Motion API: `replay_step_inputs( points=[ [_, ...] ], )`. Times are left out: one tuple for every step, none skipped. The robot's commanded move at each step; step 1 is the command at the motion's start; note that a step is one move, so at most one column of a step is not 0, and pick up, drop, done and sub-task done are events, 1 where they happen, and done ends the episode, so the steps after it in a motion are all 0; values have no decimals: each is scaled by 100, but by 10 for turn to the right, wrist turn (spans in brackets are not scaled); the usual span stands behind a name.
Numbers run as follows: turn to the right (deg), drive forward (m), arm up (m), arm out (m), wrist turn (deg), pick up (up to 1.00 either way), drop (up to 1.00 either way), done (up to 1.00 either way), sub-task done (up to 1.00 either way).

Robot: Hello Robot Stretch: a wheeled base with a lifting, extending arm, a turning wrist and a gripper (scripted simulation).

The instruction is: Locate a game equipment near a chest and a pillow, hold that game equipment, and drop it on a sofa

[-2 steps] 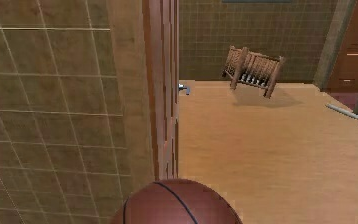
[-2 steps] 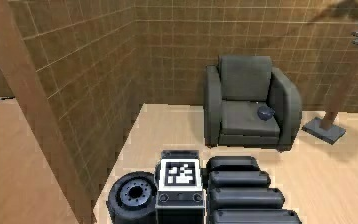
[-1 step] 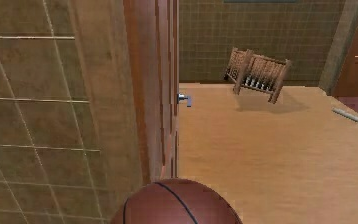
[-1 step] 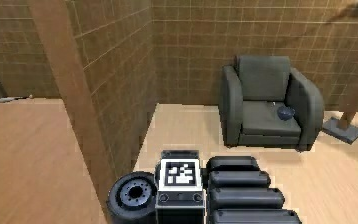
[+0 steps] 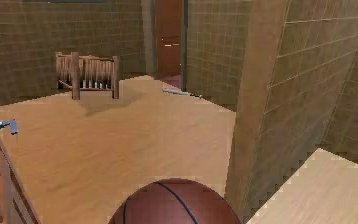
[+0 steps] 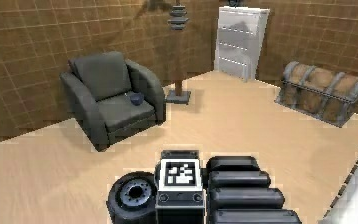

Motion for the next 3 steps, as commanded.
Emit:
replay_step_inputs(
  points=[
    [210,0,0,0,0,0,0,0,0],
    [30,0,0,0,0,0,0,0,0],
    [0,30,0,0,0,0,0,0,0]
  ],
)
